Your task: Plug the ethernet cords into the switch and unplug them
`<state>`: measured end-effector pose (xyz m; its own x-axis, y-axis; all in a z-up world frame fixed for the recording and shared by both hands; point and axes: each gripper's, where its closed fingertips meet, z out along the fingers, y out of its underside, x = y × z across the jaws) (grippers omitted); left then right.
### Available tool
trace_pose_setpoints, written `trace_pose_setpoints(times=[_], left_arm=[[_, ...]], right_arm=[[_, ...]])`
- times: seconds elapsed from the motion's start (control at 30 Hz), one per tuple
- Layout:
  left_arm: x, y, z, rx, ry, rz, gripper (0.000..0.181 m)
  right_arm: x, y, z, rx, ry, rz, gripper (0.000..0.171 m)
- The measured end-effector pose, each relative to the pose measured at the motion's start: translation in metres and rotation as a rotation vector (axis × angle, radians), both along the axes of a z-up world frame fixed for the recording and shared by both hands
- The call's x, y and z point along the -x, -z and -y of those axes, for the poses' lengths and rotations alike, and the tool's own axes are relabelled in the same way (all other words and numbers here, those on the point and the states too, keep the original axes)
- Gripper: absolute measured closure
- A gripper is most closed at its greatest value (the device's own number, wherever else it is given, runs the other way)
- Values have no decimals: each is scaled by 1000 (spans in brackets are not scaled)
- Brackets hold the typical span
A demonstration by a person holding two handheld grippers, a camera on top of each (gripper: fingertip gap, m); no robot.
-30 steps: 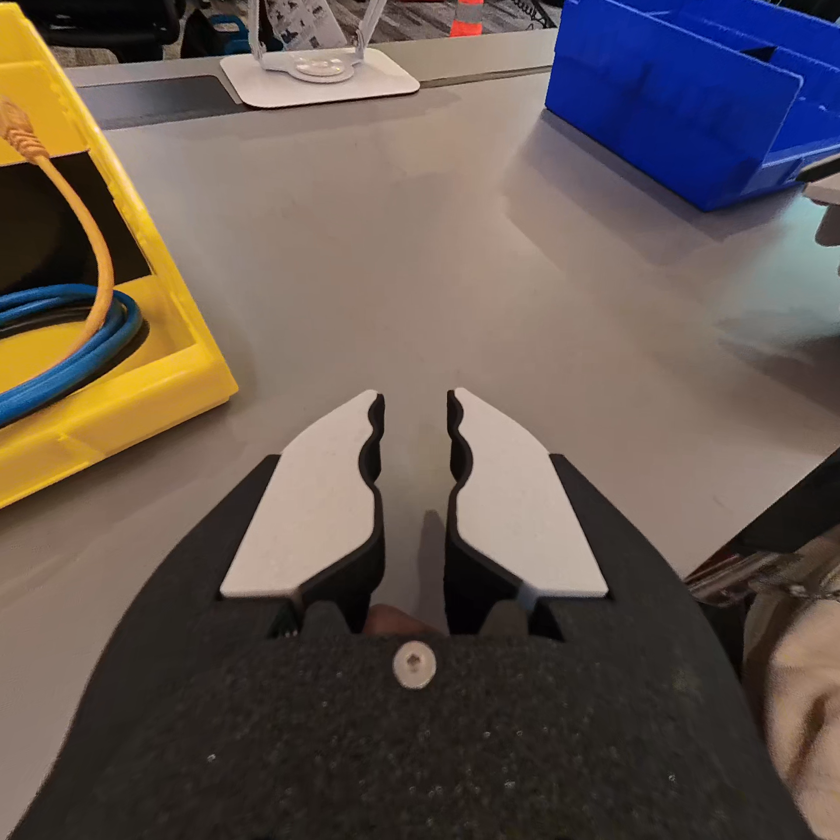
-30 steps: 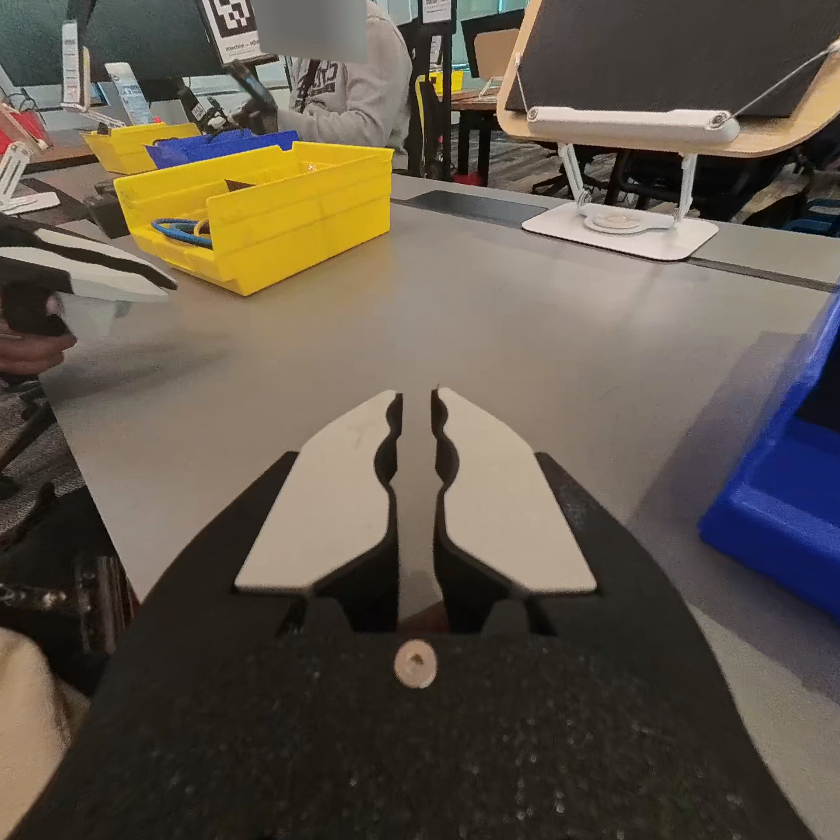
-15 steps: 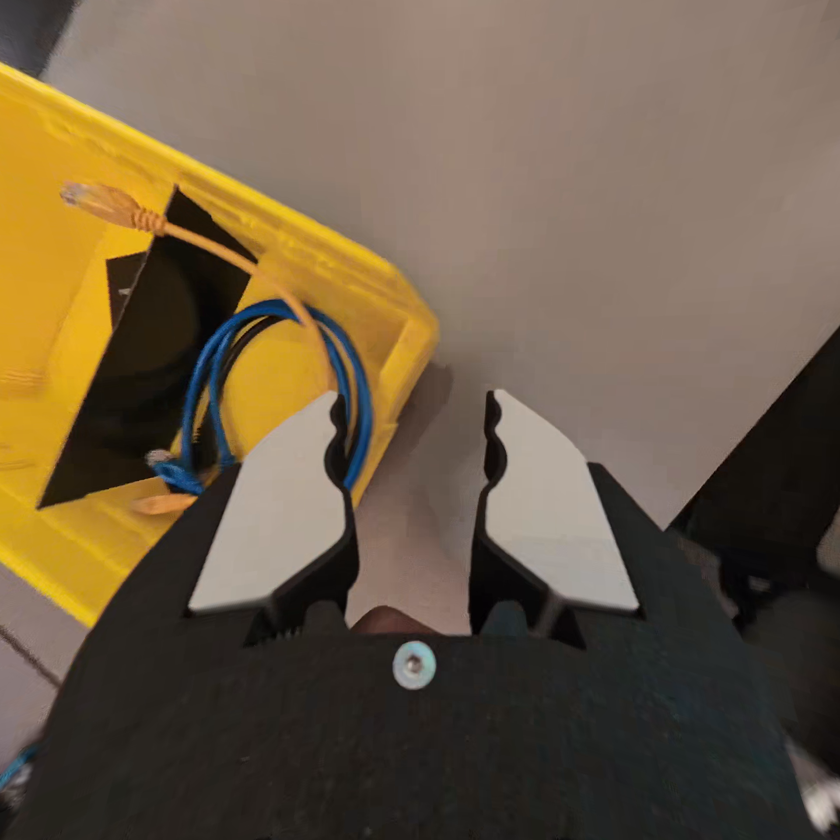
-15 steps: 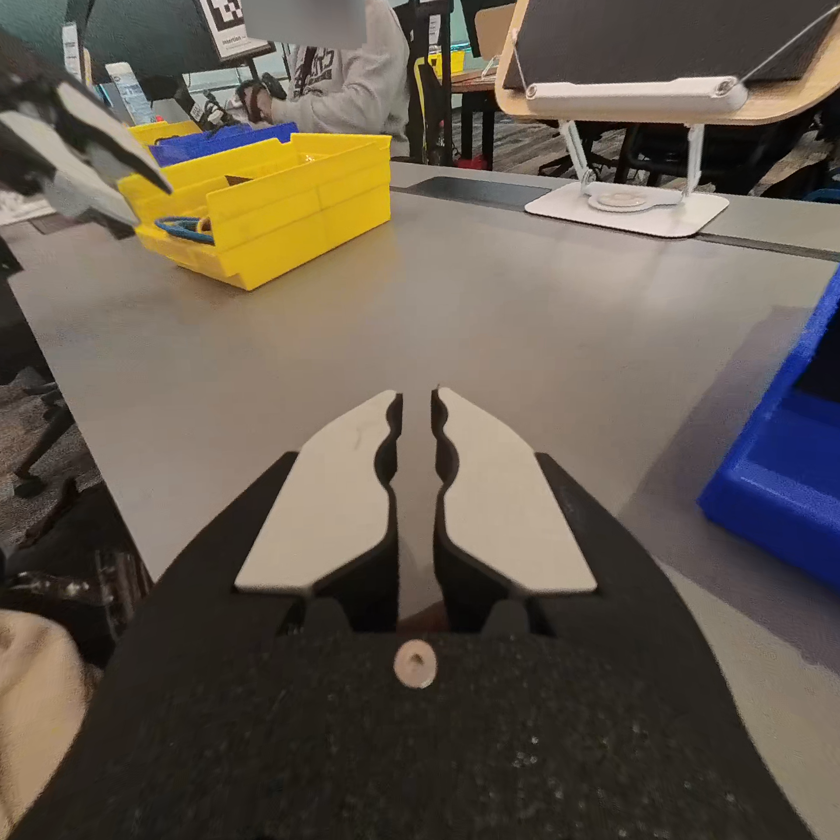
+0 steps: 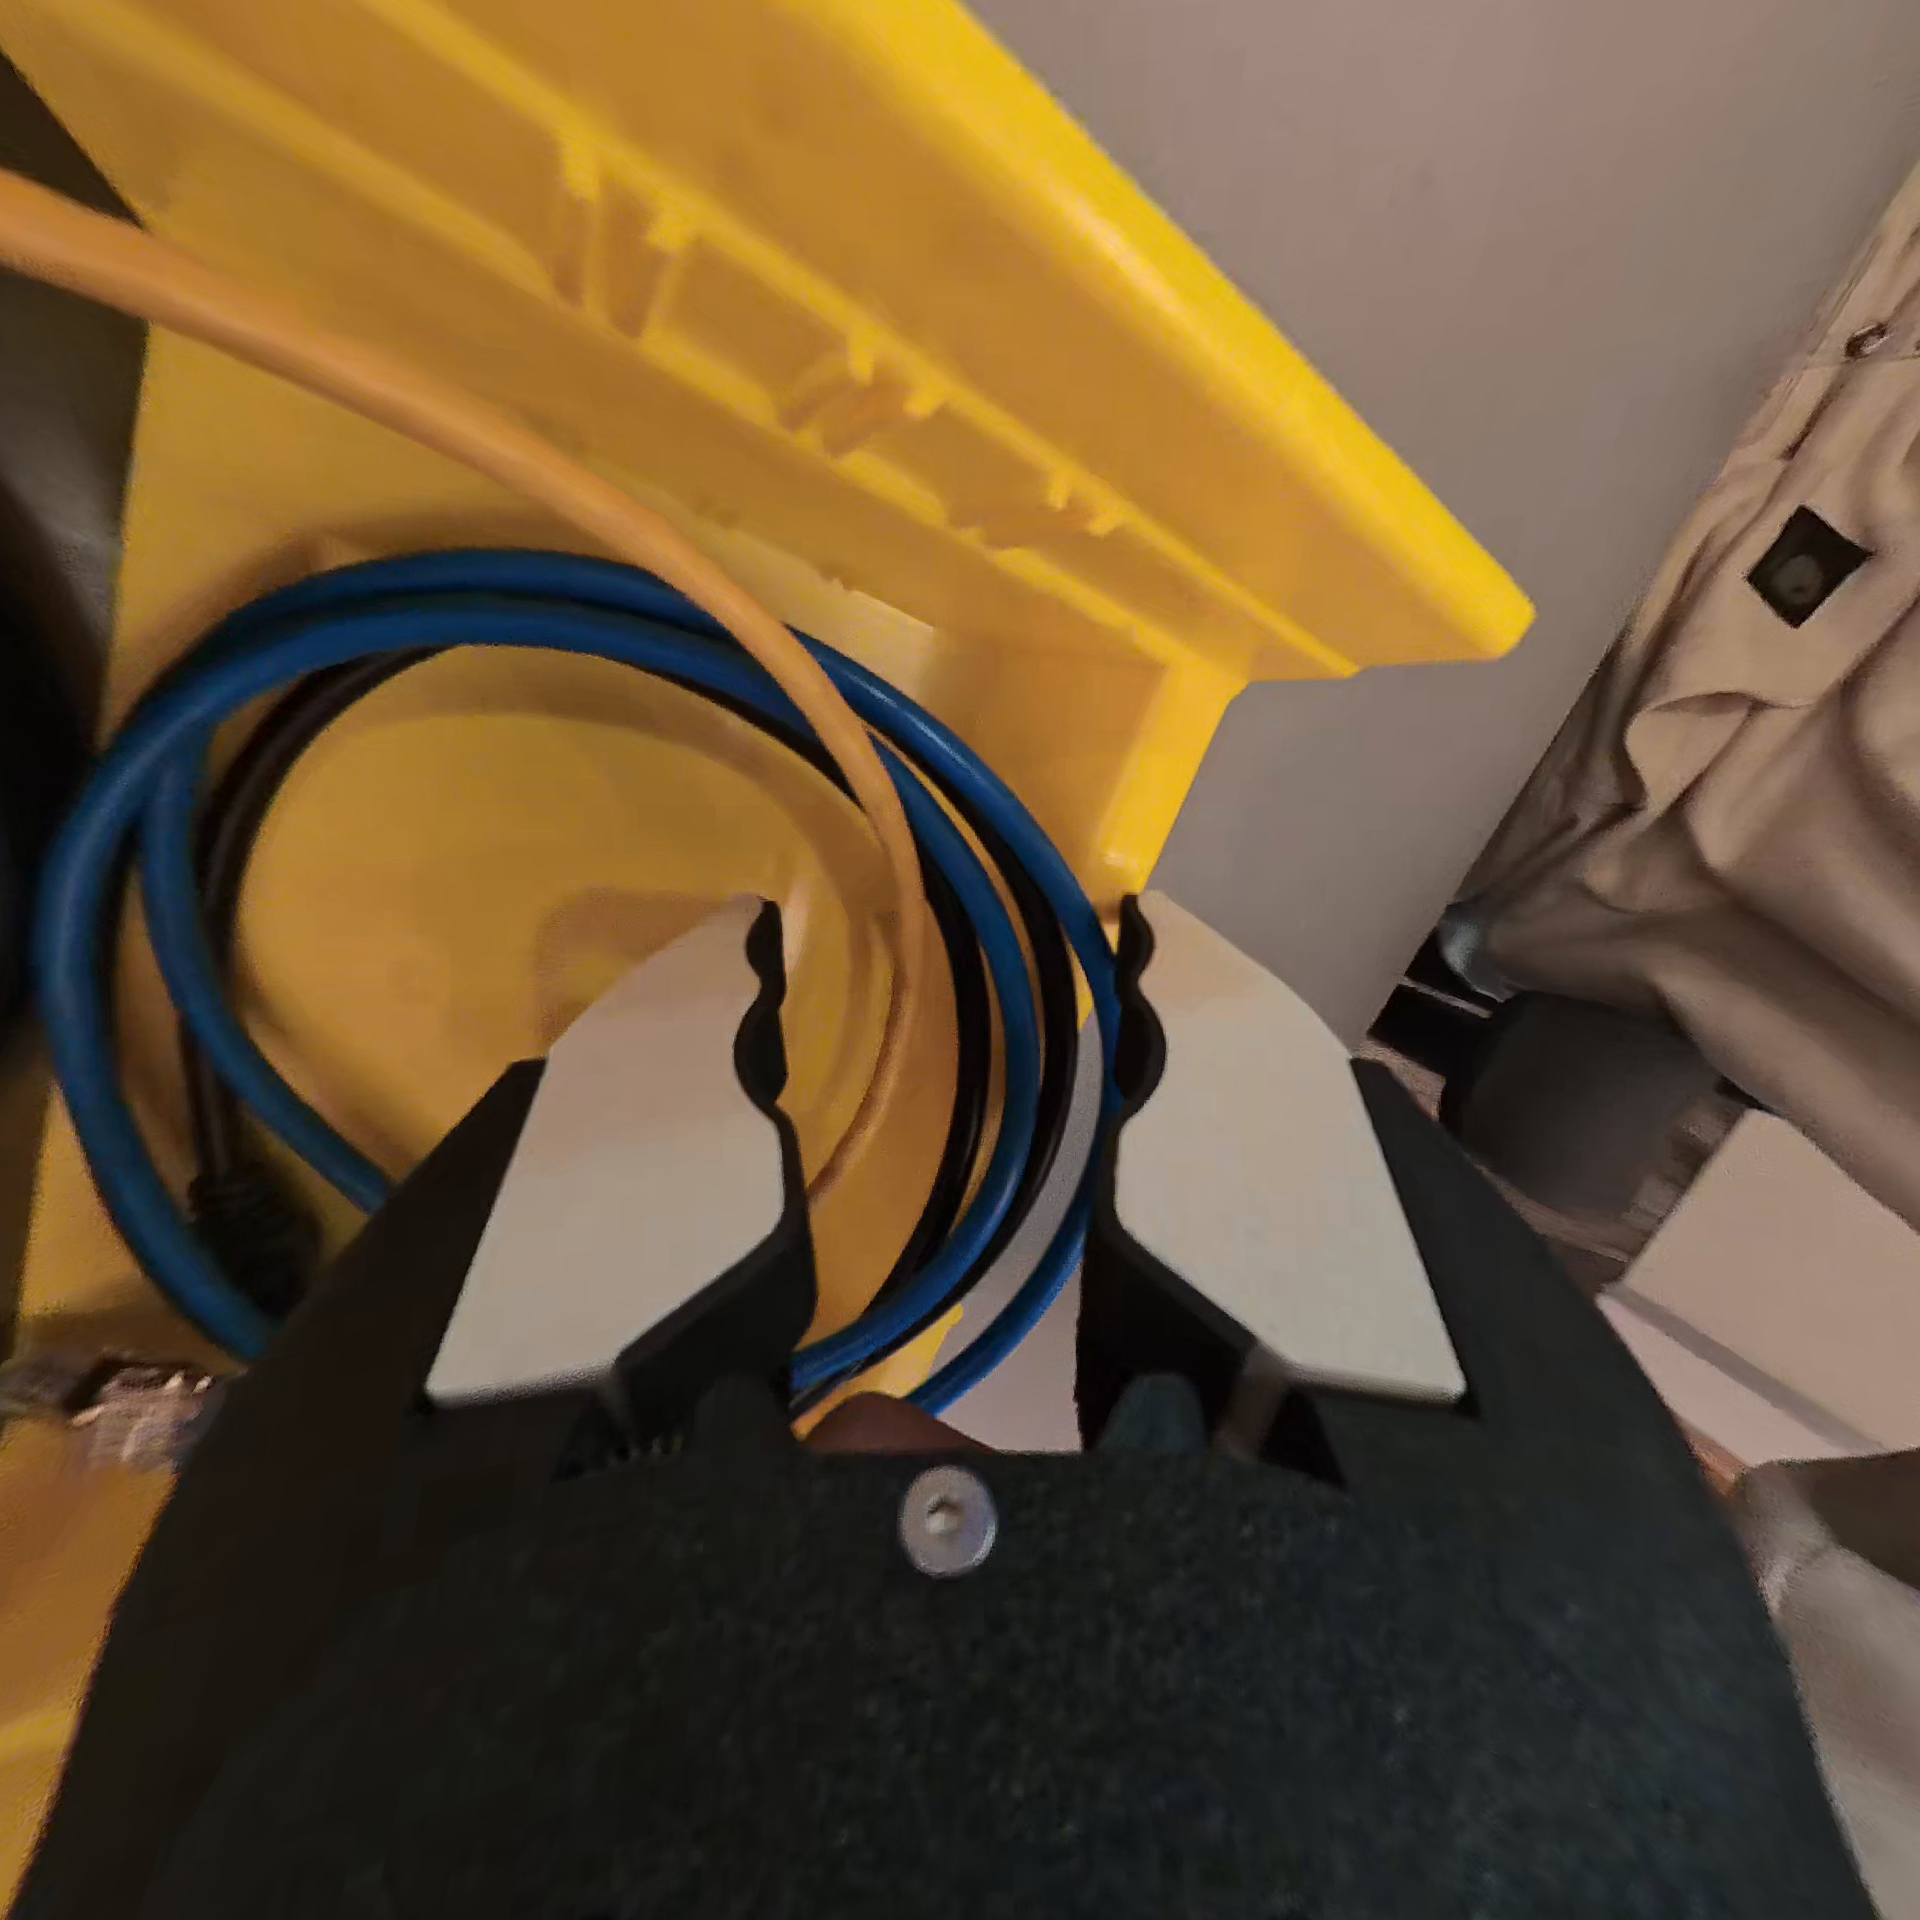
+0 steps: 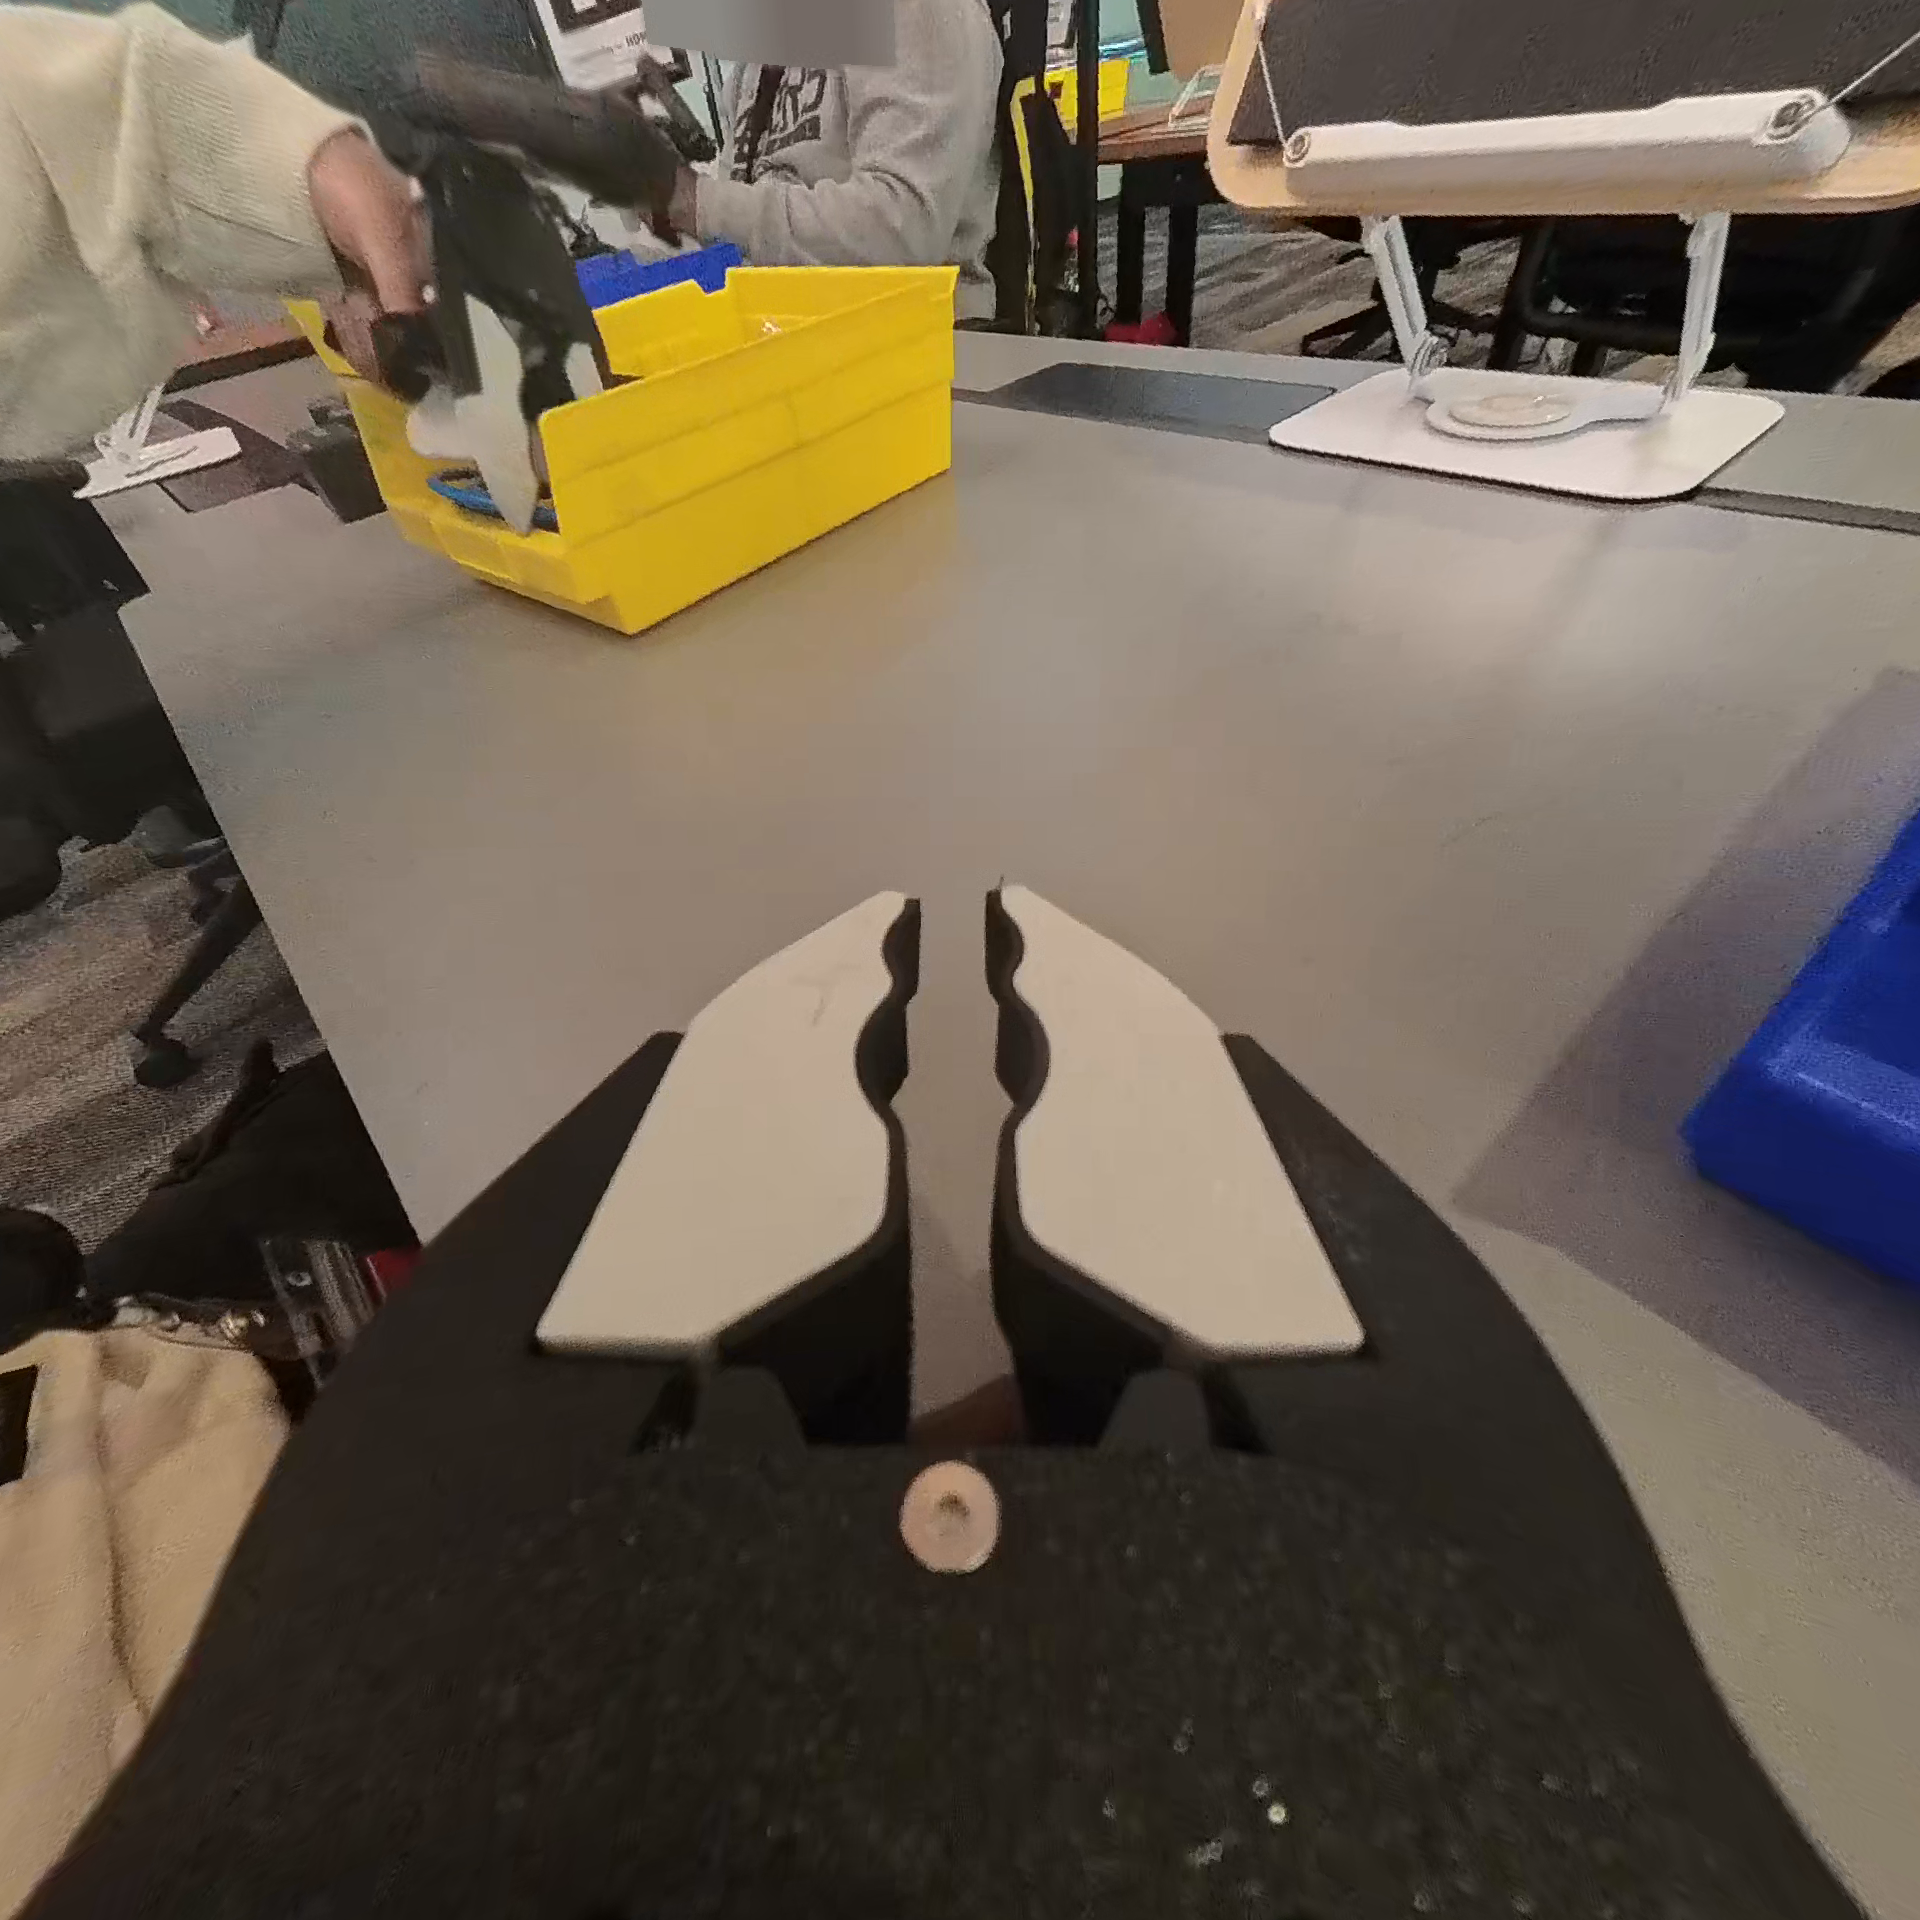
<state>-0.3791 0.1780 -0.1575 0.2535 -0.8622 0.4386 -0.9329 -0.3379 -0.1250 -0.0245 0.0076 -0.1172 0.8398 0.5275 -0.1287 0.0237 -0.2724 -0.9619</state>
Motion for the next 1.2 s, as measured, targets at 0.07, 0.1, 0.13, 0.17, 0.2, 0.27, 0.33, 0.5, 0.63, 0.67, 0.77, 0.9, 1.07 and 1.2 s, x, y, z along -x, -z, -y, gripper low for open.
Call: trace_pose_setpoints(times=[0.07,0.1,0.13,0.17,0.2,0.27,0.33,0.5,0.63,0.67,0.77,0.9,1.07,1.2], left_arm=[[-2,-2,5,67,-10,26,134],[-4,-4,7,93,-9,43,147],[-4,-6,8,96,-10,56,154],[-4,-7,7,78,-9,61,156],[-3,-8,6,57,-7,59,159],[-1,-10,4,9,-3,55,161],[0,-14,4,-57,2,65,162],[6,-46,-3,-313,-1,84,166],[11,-96,-15,-552,-30,131,172],[10,-113,-17,-601,-39,158,173],[8,-162,-27,-756,-60,204,174],[-10,-222,-31,-926,-35,249,174],[-76,-272,-8,-1073,109,338,175],[-145,-247,20,-1044,254,392,175]], right_arm=[[0,0,0,4,-5,-5,160],[0,0,0,6,-5,-6,160],[0,1,0,7,-5,-6,160],[0,1,0,10,-8,-5,160],[1,1,0,14,-9,-5,160],[1,2,0,18,-10,-3,160],[1,2,0,19,-14,-4,160],[4,1,4,15,-22,13,160],[8,-1,8,-2,-32,36,160],[9,-2,9,-6,-37,38,160],[12,-5,12,-20,-48,51,160],[14,-9,15,-48,-50,84,161],[14,-13,17,-68,-46,105,161],[15,-16,20,-84,-49,117,161]])
